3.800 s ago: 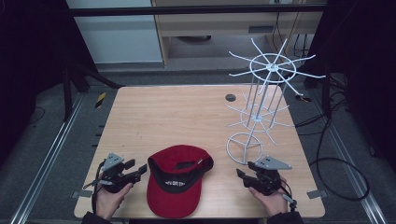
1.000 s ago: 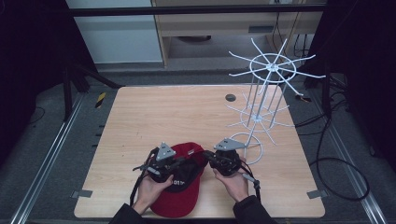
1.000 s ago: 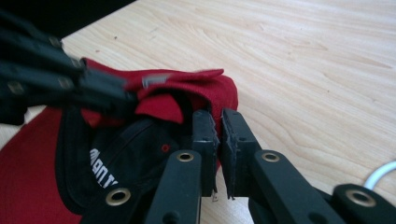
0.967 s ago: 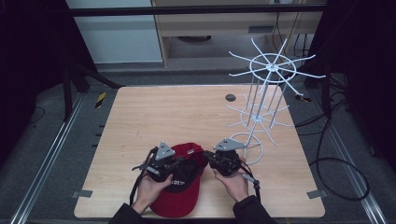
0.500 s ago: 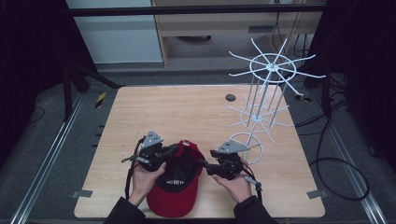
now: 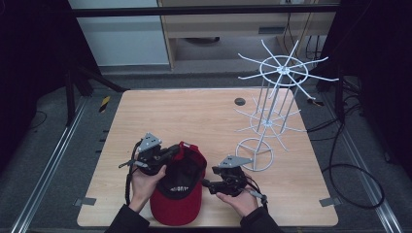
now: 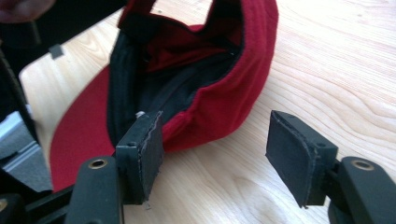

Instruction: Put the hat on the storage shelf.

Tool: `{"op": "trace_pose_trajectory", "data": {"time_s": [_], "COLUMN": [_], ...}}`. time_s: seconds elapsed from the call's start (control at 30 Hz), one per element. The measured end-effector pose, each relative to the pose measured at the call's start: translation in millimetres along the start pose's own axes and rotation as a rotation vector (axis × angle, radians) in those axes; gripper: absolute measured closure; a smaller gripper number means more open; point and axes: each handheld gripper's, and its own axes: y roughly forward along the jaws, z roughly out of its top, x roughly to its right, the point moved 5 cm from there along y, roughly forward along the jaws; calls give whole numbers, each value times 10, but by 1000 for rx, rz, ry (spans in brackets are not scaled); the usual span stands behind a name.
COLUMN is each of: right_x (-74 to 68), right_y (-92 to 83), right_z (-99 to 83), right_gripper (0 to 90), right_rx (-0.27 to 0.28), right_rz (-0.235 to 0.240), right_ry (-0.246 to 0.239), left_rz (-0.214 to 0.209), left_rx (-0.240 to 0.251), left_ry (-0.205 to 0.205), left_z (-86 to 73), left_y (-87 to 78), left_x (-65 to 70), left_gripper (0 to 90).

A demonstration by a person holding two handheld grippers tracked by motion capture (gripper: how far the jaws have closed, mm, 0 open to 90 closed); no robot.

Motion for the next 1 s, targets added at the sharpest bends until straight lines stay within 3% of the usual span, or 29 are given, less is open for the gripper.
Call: {"op": "trace_pose_trajectory", "data": {"time_s": [0.23,0.27,0.47,0.53,0.57,0.7,0.87,1.0], "right_x": [-112,-161,-229,-250,-261,-258,-237,-147], "right_y": [-44,0,108,137,155,170,117,12], "right_z": [82,59,-3,-24,-41,-46,34,116], "right_gripper": [391,404,475,534,619,733,770,803], "right_rx": [33,14,-28,-45,-65,-93,-63,-8], "right_rz": [47,72,96,105,120,135,126,73], "right_ry": [2,10,19,20,25,42,54,46], "left_rz": [3,3,3,2,-3,-14,-29,-50], "left_rx": [20,25,35,46,58,89,119,151], "left_ry": [-13,-13,-3,-2,-7,-20,-27,-29], "left_z": [48,59,87,110,134,193,255,308], "left_y": [-60,-75,-114,-146,-182,-272,-364,-437], "left_x": [-38,-40,-21,-17,-22,-36,-43,-14], "left_gripper": [881,881,881,881,881,881,881,881]}}
